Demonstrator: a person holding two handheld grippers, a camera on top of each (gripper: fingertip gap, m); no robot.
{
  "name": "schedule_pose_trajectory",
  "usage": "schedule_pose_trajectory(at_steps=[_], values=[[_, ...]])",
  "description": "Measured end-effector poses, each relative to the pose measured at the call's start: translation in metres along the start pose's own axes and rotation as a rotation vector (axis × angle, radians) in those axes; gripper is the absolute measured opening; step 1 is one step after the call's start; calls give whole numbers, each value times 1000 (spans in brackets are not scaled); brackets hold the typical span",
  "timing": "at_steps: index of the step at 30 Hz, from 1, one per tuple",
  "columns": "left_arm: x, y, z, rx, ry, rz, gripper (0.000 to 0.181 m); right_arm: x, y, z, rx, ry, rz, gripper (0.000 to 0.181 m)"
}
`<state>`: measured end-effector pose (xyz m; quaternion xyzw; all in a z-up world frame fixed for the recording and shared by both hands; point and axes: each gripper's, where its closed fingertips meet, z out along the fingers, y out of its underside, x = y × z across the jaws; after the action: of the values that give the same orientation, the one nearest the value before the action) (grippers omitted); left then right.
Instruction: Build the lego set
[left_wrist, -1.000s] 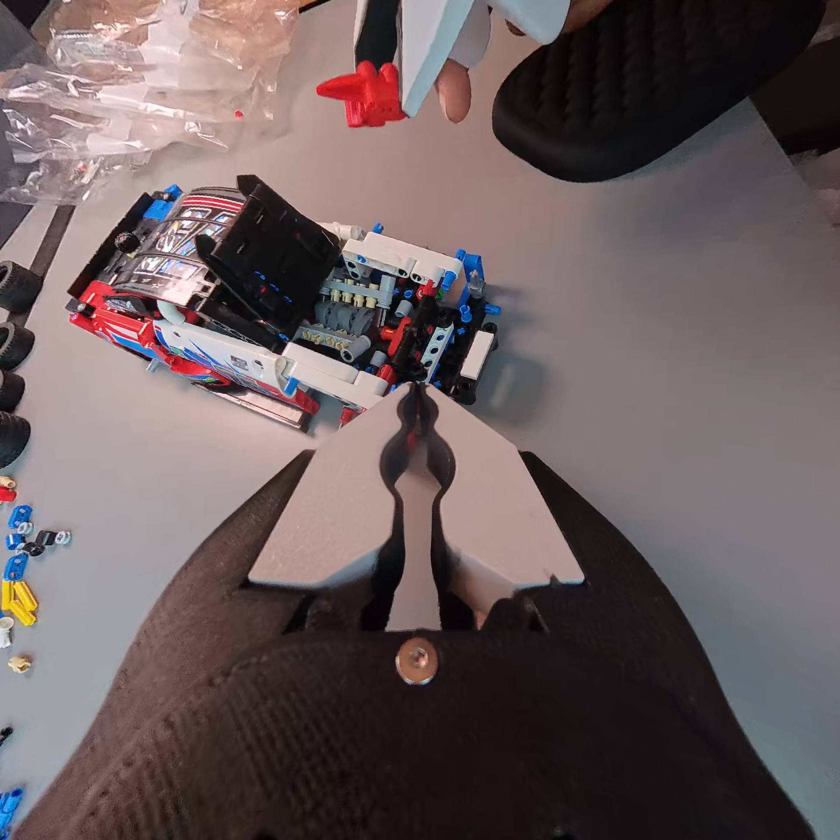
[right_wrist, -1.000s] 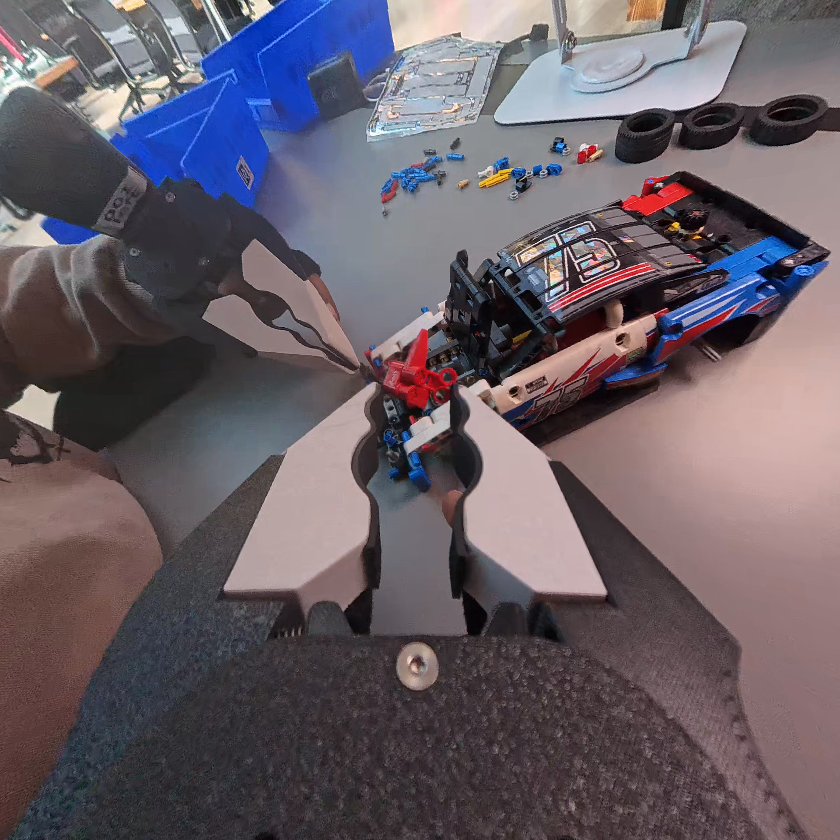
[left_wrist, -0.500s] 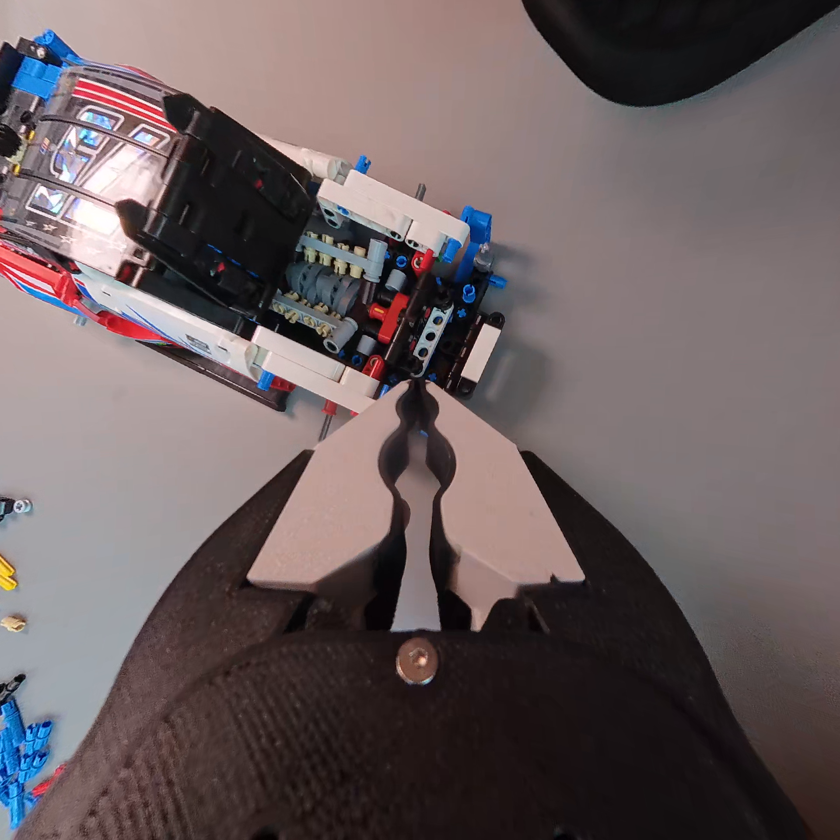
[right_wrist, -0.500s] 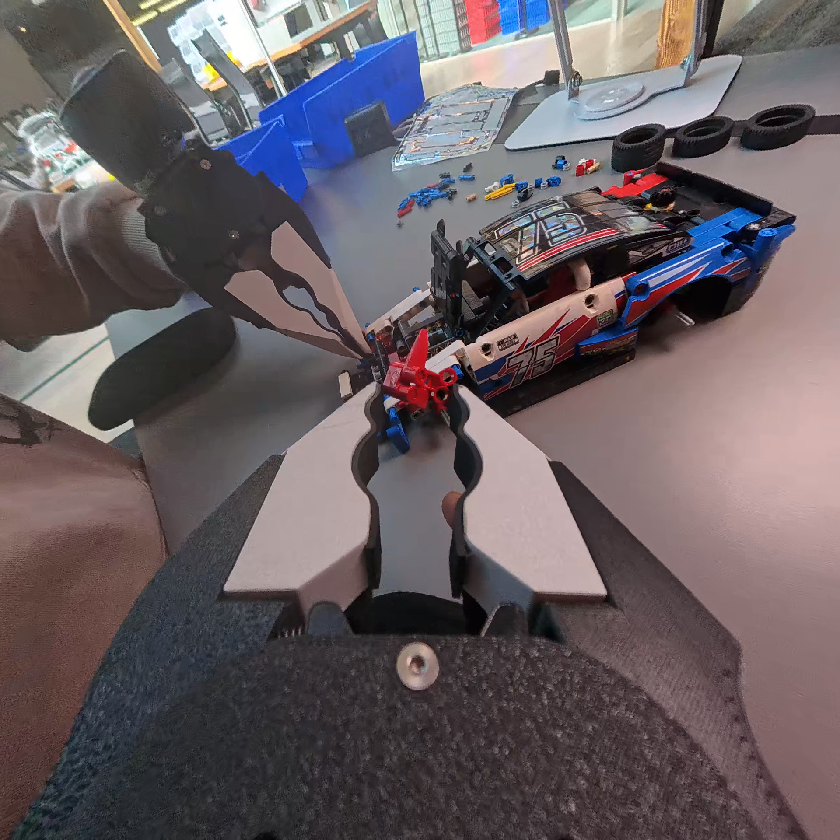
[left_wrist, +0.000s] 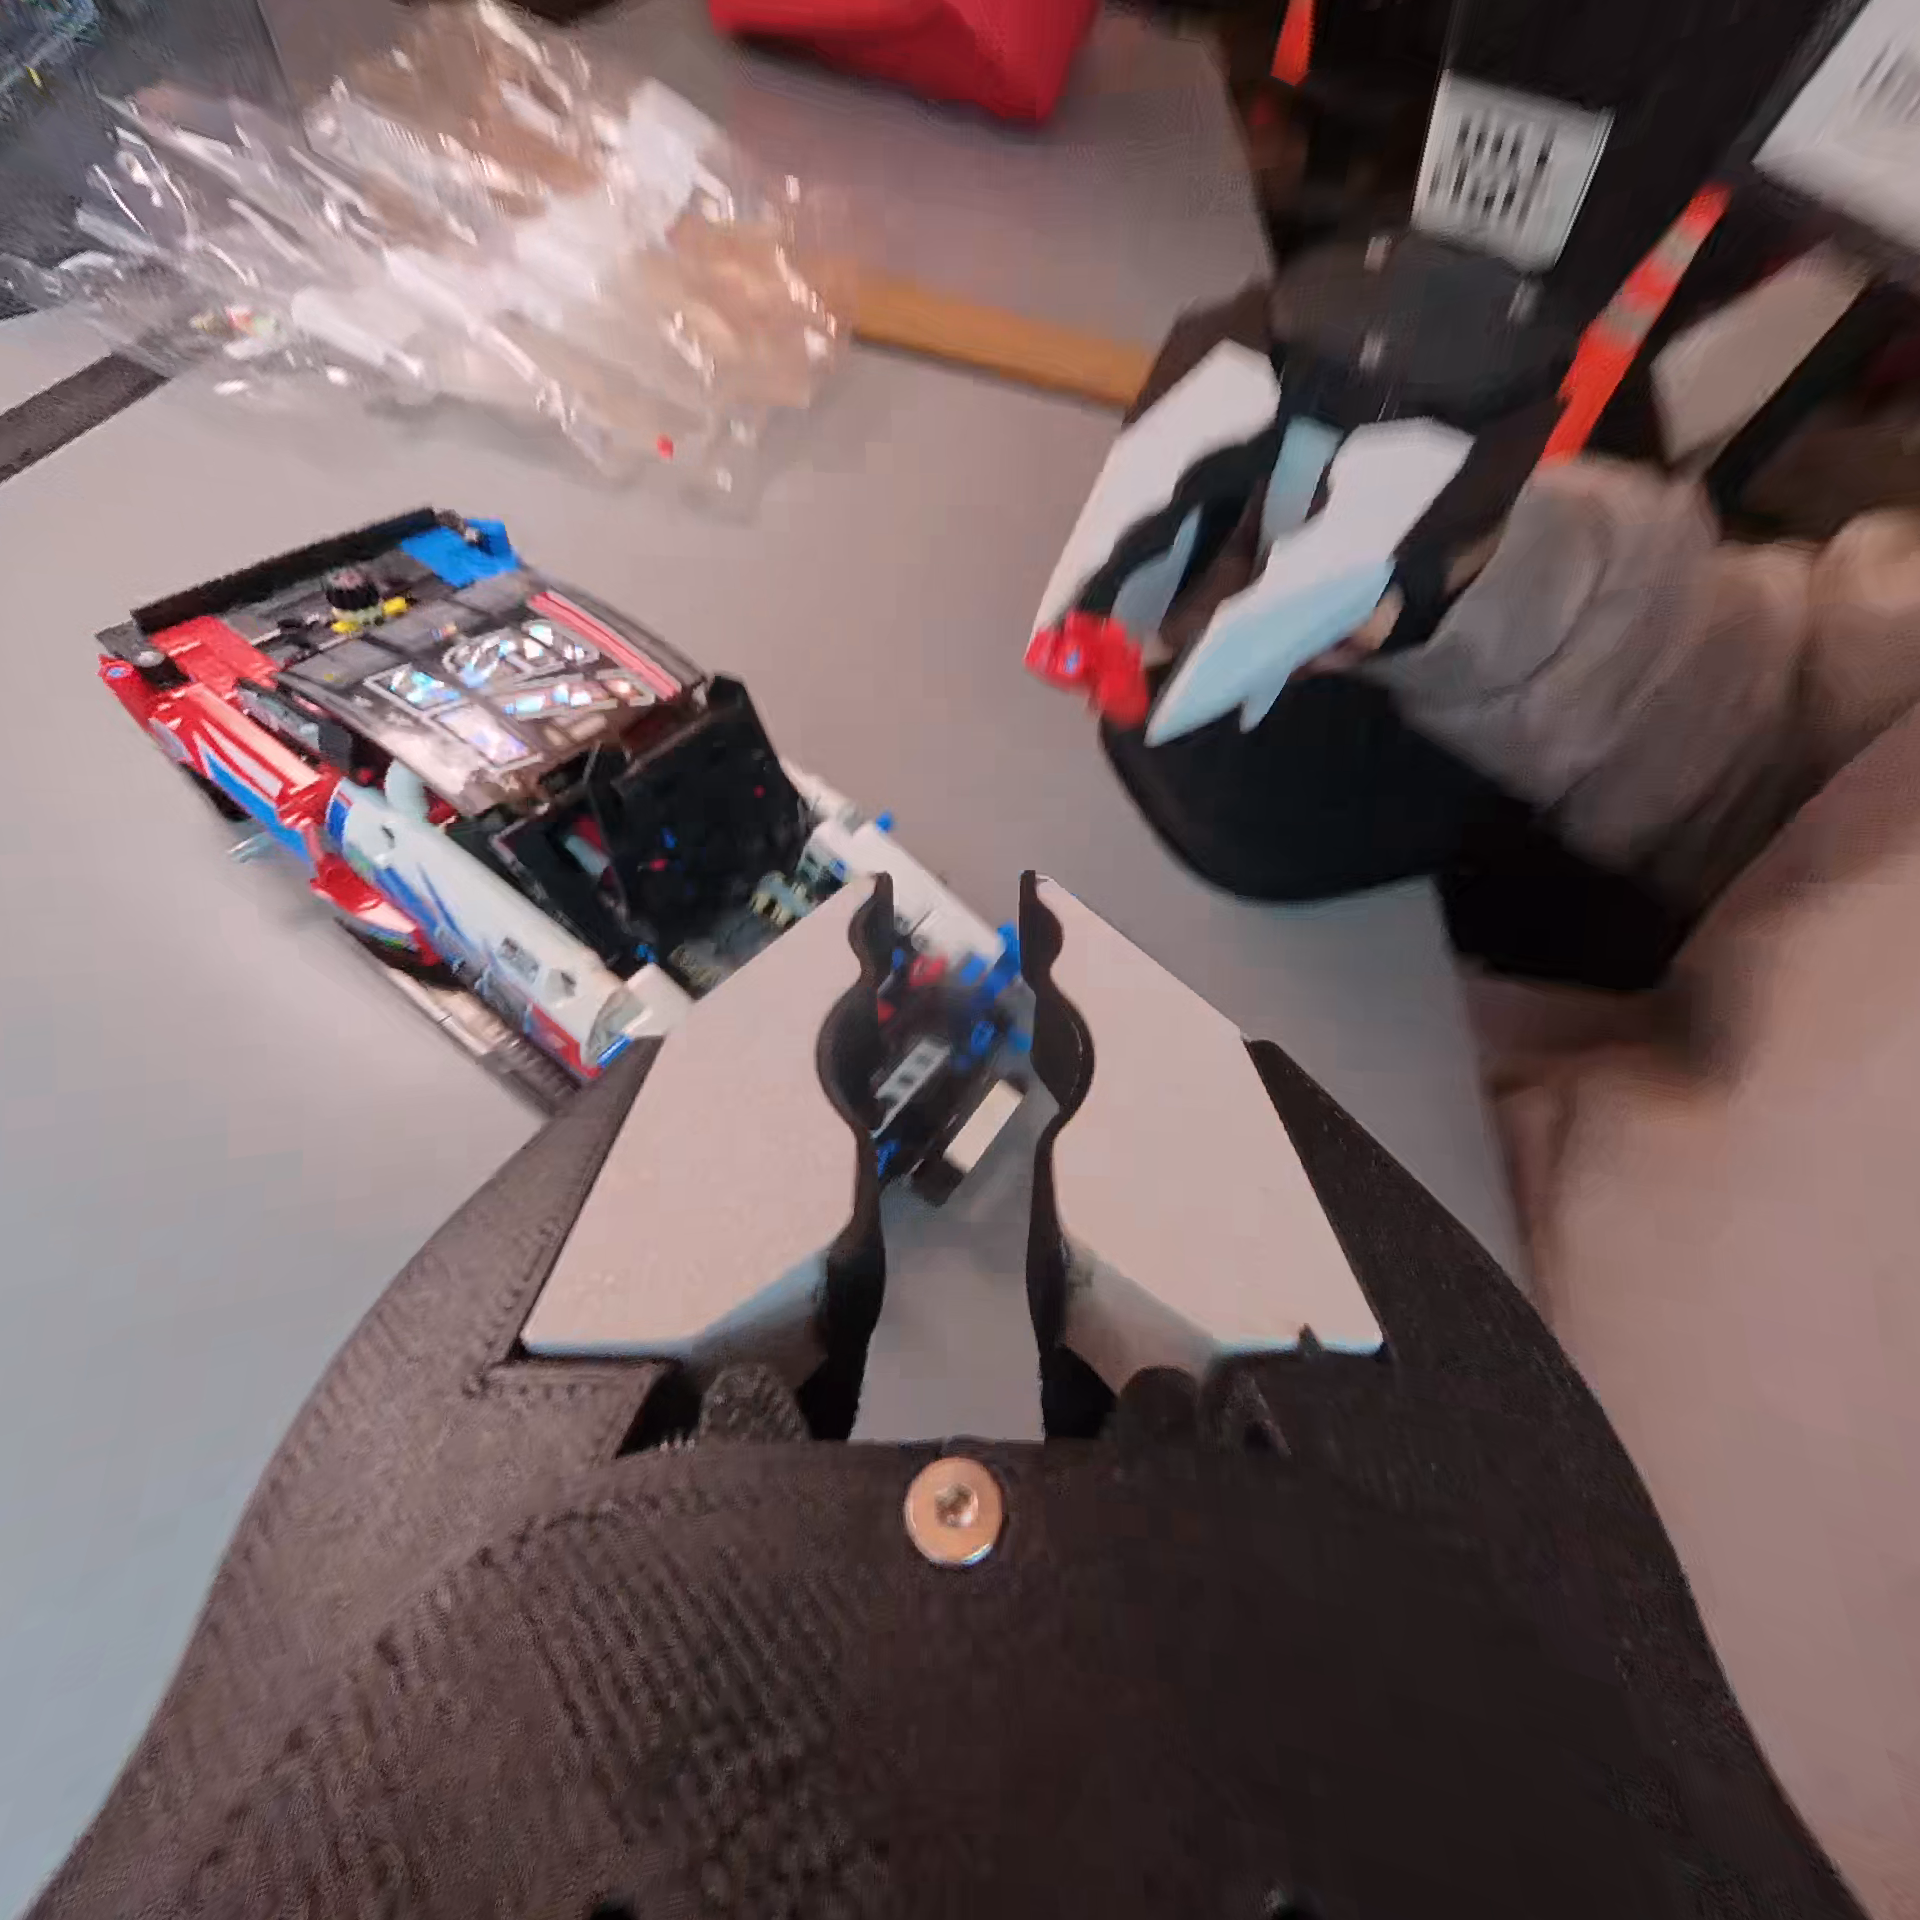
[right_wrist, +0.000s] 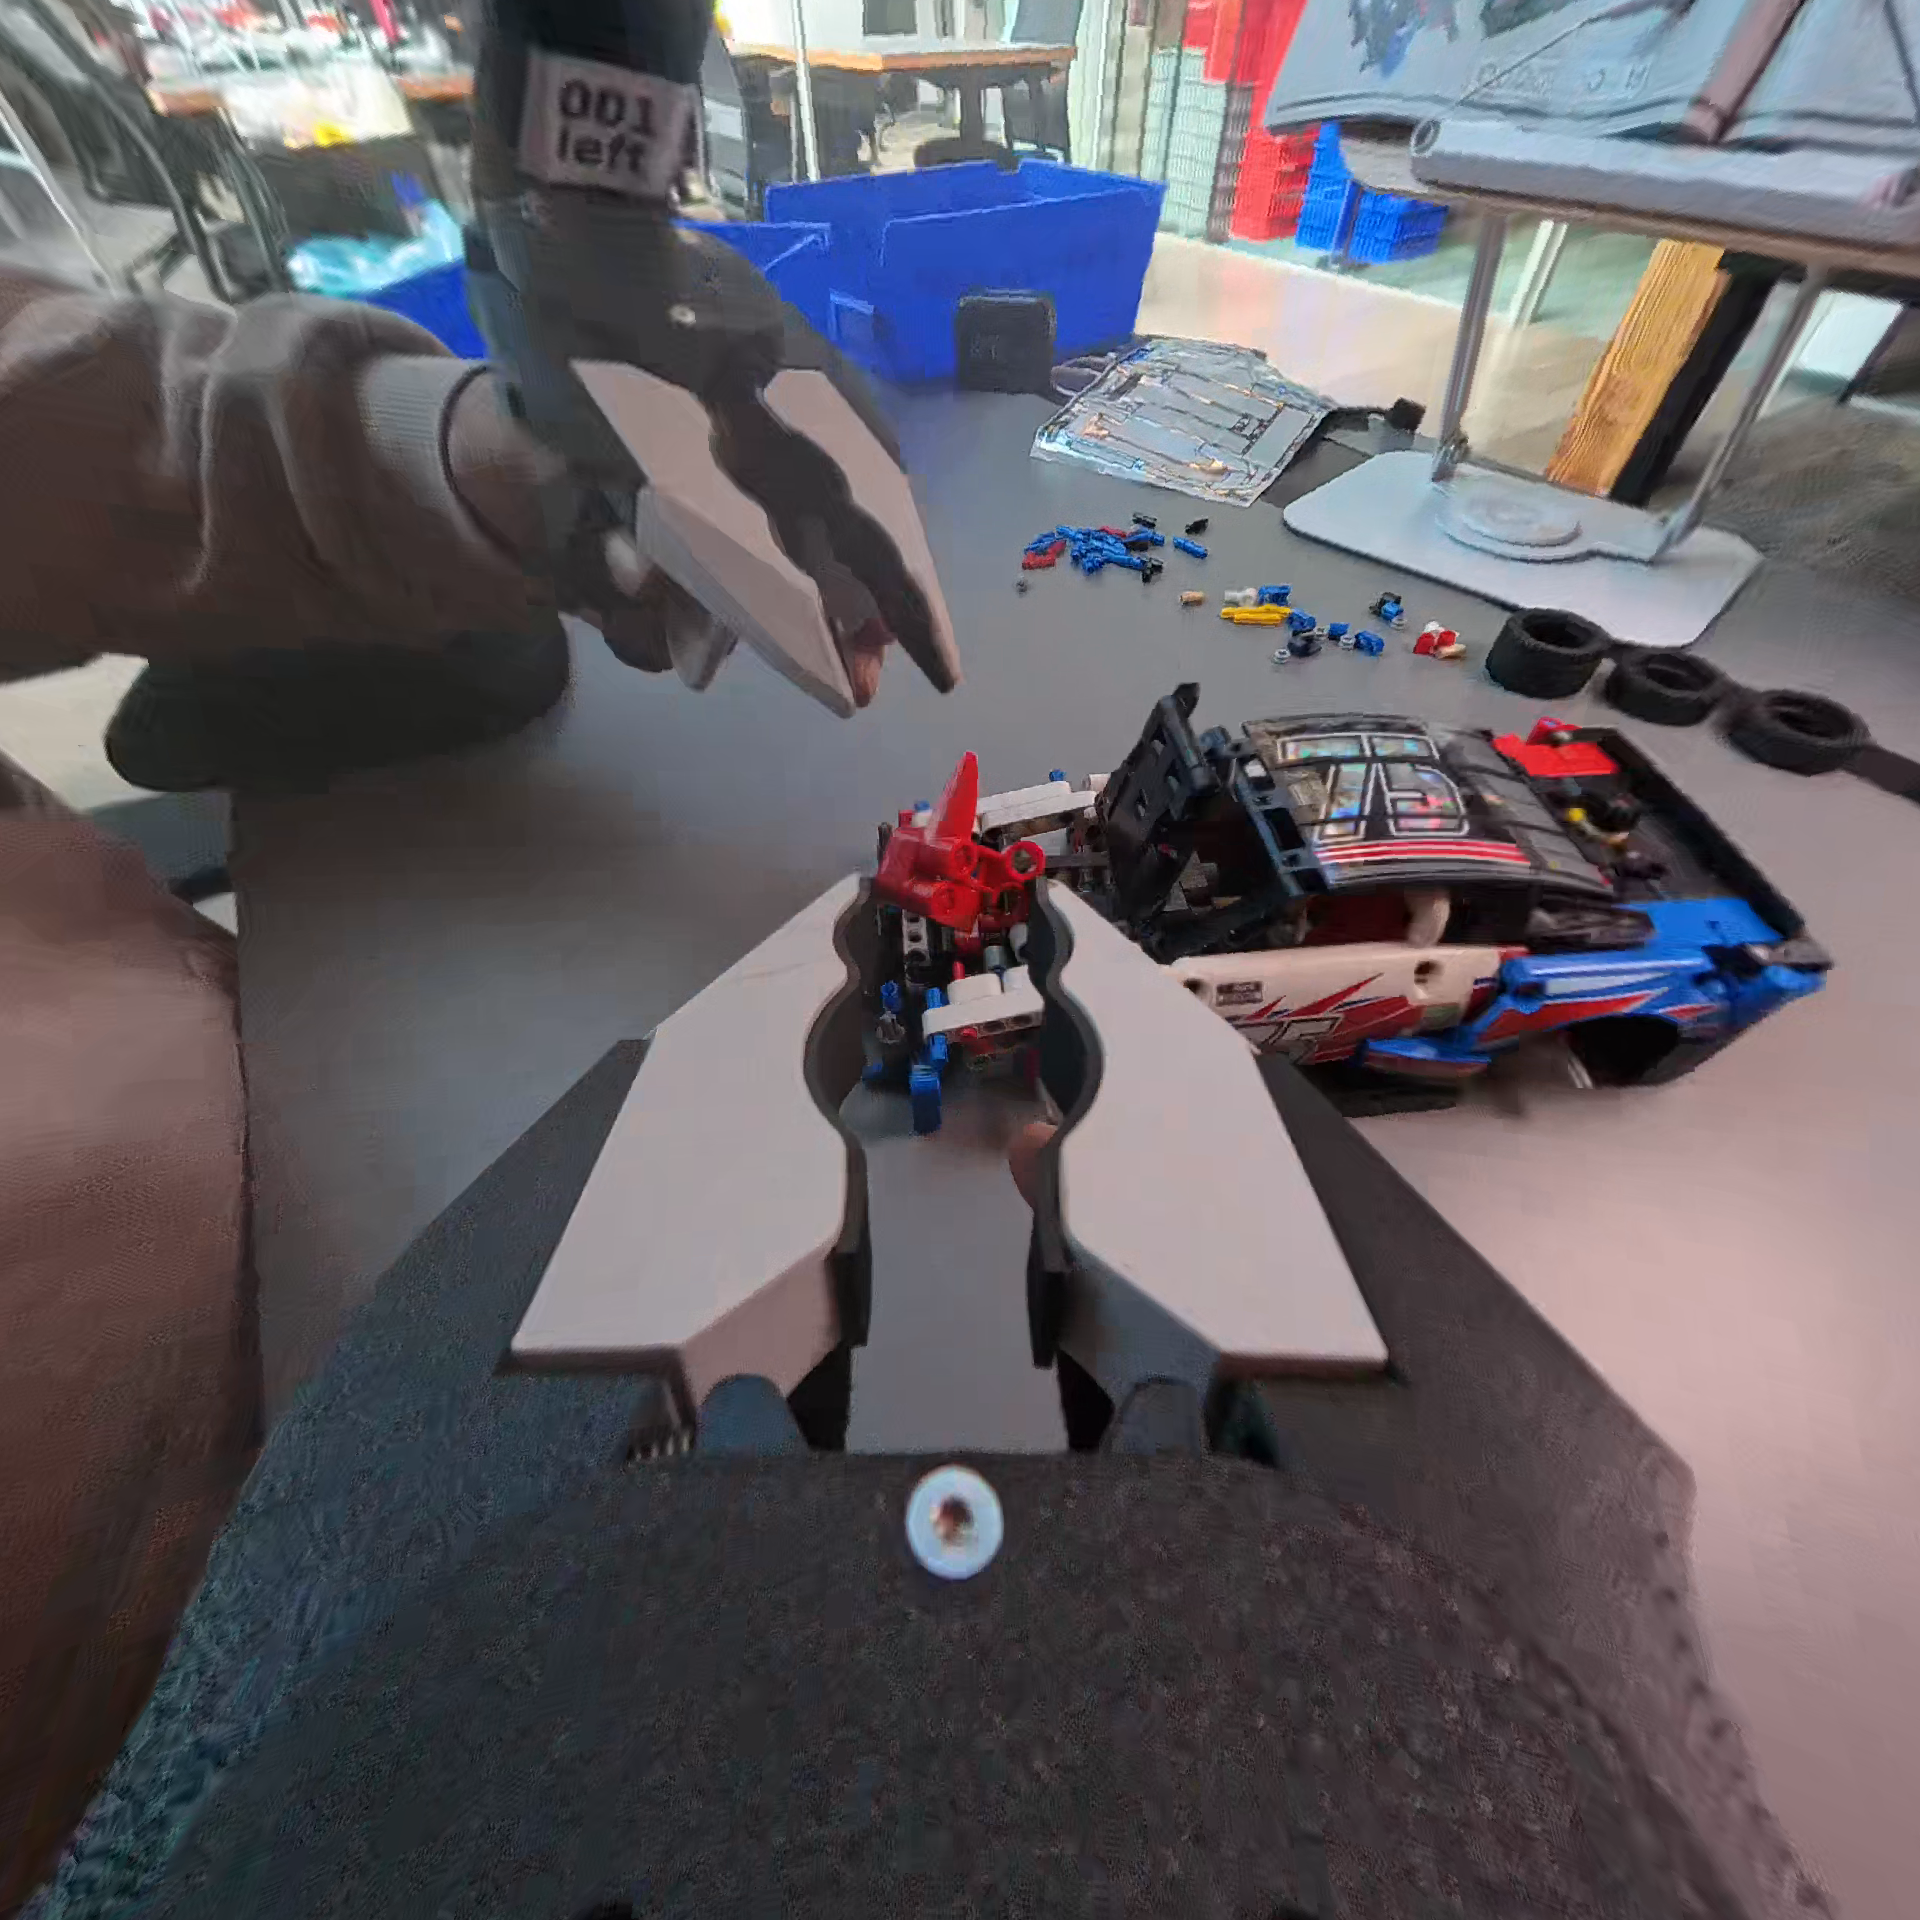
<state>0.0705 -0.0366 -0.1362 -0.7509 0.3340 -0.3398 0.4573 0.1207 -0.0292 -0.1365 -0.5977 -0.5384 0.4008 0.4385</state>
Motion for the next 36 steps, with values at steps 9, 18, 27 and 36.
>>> schedule_pose_trajectory(at_steps=[9, 18, 27, 36], values=[[6, -2, -17, 160, 71, -202, 33, -19, -28, 60, -196, 8, -700, 26], [0, -11, -61, 340, 167, -162, 6, -35, -59, 94, -70, -36, -615, 27], [37, -19, -87, 446, 438, -56, 5, -78, -83, 86, 103, -330, -303, 30], [52, -16, -87, 442, 524, -11, 5, -91, -77, 80, 117, -379, -268, 29]])
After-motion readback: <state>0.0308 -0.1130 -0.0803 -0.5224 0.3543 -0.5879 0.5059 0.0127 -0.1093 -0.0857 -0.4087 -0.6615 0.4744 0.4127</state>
